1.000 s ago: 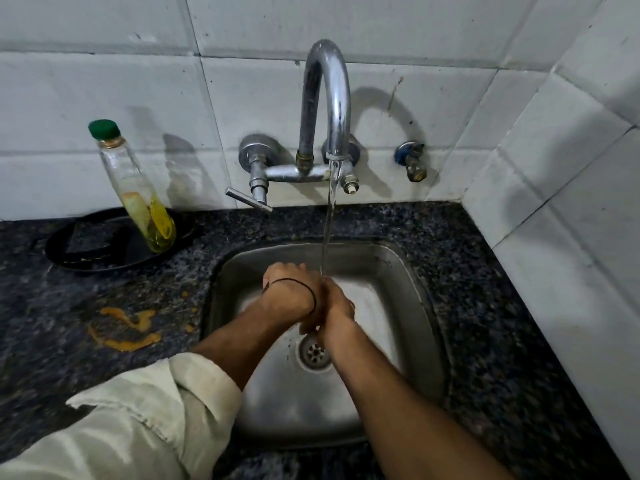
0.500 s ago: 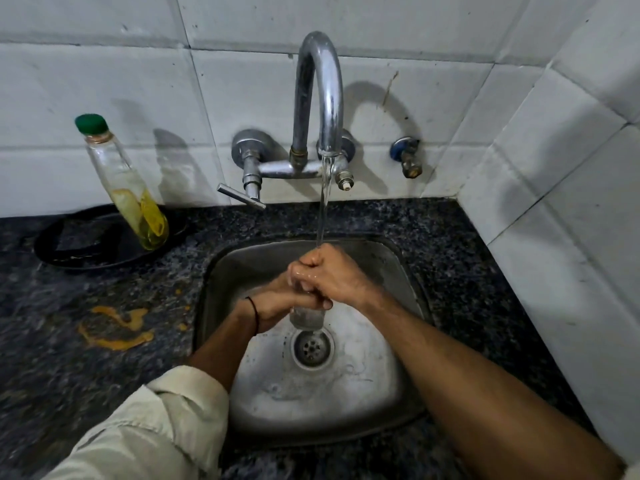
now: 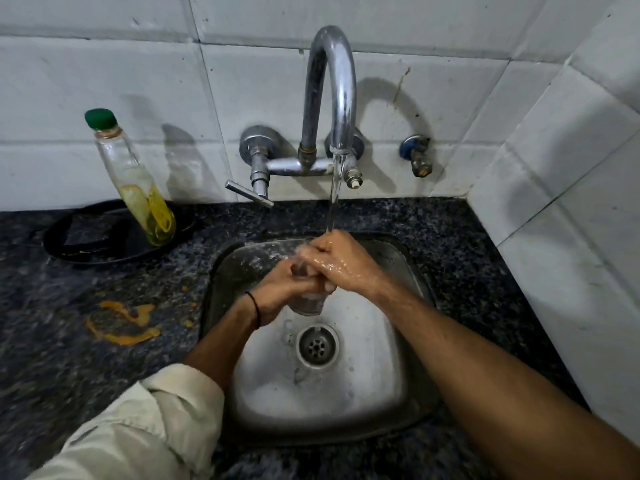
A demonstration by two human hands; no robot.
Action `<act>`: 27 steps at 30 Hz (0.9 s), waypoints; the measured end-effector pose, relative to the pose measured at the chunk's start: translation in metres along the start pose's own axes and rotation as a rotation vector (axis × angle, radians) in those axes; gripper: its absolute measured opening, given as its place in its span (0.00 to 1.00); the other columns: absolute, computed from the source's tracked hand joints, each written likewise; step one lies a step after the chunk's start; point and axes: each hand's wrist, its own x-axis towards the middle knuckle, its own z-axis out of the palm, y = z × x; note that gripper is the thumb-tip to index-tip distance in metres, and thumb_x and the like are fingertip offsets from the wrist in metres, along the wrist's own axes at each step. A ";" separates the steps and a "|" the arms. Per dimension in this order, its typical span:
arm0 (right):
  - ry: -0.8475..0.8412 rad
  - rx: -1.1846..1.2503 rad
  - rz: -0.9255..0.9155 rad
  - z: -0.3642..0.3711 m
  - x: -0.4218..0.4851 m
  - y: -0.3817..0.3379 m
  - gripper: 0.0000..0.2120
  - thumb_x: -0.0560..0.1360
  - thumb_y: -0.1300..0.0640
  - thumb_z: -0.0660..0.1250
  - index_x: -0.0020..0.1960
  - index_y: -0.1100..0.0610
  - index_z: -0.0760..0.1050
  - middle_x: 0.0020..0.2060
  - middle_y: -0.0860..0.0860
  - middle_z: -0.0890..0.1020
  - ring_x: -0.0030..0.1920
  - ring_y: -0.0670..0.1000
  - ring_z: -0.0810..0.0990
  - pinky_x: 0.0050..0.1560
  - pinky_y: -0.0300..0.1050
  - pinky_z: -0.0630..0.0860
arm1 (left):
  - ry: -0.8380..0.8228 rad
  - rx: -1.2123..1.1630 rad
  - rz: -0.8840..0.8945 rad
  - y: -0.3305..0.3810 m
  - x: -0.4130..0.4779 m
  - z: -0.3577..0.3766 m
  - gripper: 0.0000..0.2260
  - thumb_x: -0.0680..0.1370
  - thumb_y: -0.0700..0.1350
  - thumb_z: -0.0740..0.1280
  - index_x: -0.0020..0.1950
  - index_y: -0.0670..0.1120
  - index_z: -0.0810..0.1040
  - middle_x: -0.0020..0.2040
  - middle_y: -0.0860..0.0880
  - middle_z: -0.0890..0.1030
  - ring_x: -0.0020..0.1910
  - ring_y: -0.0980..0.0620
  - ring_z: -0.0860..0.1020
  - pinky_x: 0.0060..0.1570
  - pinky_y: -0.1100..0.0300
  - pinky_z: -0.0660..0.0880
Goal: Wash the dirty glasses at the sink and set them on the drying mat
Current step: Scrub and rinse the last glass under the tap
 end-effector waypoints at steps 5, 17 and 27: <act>0.234 -0.216 0.288 0.026 0.007 -0.022 0.18 0.80 0.45 0.60 0.39 0.55 0.77 0.29 0.49 0.71 0.33 0.53 0.71 0.39 0.43 0.66 | 0.590 0.452 0.047 -0.004 0.006 0.035 0.10 0.73 0.46 0.71 0.53 0.49 0.77 0.45 0.50 0.82 0.46 0.49 0.80 0.44 0.53 0.78; 0.202 -0.314 0.107 0.027 -0.014 -0.008 0.19 0.77 0.48 0.61 0.31 0.56 0.72 0.28 0.51 0.74 0.35 0.56 0.74 0.44 0.48 0.71 | 0.279 0.460 0.091 -0.002 0.002 0.026 0.12 0.73 0.35 0.72 0.38 0.51 0.75 0.35 0.54 0.79 0.36 0.59 0.76 0.35 0.61 0.75; 0.036 -0.358 -0.229 0.005 -0.011 -0.001 0.19 0.80 0.50 0.62 0.35 0.57 0.80 0.26 0.47 0.71 0.28 0.46 0.69 0.36 0.38 0.64 | -0.018 0.296 0.082 0.009 -0.006 0.005 0.16 0.66 0.44 0.77 0.51 0.43 0.80 0.49 0.46 0.83 0.49 0.55 0.82 0.50 0.64 0.78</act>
